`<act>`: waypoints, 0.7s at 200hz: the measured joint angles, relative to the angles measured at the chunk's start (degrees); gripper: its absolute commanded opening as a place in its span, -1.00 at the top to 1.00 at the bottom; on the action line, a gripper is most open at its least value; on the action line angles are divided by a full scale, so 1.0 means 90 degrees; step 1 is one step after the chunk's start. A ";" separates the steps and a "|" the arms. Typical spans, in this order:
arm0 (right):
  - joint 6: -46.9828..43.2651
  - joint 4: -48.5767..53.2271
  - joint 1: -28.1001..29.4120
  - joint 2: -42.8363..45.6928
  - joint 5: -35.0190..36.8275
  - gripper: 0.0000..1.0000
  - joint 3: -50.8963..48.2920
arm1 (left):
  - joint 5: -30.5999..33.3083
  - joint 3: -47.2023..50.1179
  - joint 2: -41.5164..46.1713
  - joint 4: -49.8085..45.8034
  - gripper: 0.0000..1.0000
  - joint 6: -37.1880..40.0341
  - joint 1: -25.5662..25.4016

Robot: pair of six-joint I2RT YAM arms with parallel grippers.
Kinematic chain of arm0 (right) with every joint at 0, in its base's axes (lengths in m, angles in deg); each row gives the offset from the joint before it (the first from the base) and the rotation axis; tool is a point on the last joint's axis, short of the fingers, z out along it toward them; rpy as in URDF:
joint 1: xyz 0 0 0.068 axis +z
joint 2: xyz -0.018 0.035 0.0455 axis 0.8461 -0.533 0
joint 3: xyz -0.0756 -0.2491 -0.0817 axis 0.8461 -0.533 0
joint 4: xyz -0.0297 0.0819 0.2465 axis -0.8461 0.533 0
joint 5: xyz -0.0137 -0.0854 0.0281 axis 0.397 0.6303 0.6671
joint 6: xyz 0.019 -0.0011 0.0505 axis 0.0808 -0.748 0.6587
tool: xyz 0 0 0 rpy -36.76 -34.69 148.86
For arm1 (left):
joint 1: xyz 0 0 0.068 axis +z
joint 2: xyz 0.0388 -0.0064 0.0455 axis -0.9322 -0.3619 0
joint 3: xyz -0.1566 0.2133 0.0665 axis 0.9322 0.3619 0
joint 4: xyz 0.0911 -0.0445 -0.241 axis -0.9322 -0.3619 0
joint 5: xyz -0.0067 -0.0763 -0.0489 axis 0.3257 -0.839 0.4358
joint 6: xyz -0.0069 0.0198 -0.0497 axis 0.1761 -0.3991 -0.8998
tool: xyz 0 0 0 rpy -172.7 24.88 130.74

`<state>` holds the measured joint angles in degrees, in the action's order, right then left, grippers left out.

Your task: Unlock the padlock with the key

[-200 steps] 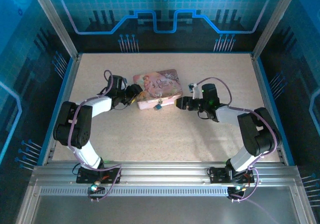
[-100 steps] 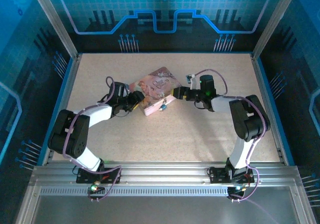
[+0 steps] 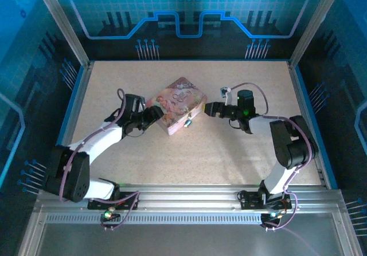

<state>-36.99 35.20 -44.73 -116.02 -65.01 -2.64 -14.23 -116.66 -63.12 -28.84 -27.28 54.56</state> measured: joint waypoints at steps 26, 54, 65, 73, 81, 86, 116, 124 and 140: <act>-0.0066 -0.0148 0.0002 0.0019 -0.0437 -0.46 -0.0148 | 0.0000 -0.0454 0.0262 -0.0214 -0.27 0.0175 -0.0114; -0.0214 -0.0408 0.0095 -0.0066 -0.0758 -0.46 -0.0406 | -0.0209 -0.0928 0.0083 -0.0277 -0.26 0.0206 -0.0427; -0.0231 -0.0607 0.0158 -0.0221 -0.0862 -0.47 -0.0425 | -0.0318 -0.1124 -0.0119 -0.0257 -0.25 0.0202 -0.0556; -0.0226 -0.0777 0.0197 -0.0372 -0.0925 -0.48 -0.0425 | -0.0386 -0.1248 -0.0282 -0.0253 -0.25 0.0202 -0.0629; -0.0199 -0.0947 0.0228 -0.0515 -0.0967 -0.48 -0.0425 | -0.0444 -0.1353 -0.0457 -0.0226 -0.25 0.0199 -0.0695; -0.0182 -0.1059 0.0257 -0.0617 -0.0996 -0.48 -0.0423 | -0.0486 -0.1416 -0.0571 -0.0211 -0.25 0.0199 -0.0729; -0.0107 -0.1421 0.0493 -0.1188 -0.1090 -0.48 -0.0272 | -0.0646 -0.1749 -0.1207 -0.0146 -0.24 0.0177 -0.0816; -0.0100 -0.1498 0.0576 -0.1321 -0.1098 -0.48 -0.0206 | -0.0668 -0.1817 -0.1341 -0.0117 -0.24 0.0175 -0.0816; -0.0075 -0.1649 0.0704 -0.1511 -0.1095 -0.47 -0.0100 | -0.0702 -0.1923 -0.1566 -0.0061 -0.23 0.0158 -0.0816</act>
<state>-37.67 20.36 -38.40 -129.62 -74.87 -3.54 -20.55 -133.97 -77.22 -29.39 -25.86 47.22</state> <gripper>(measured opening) 0.739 0.620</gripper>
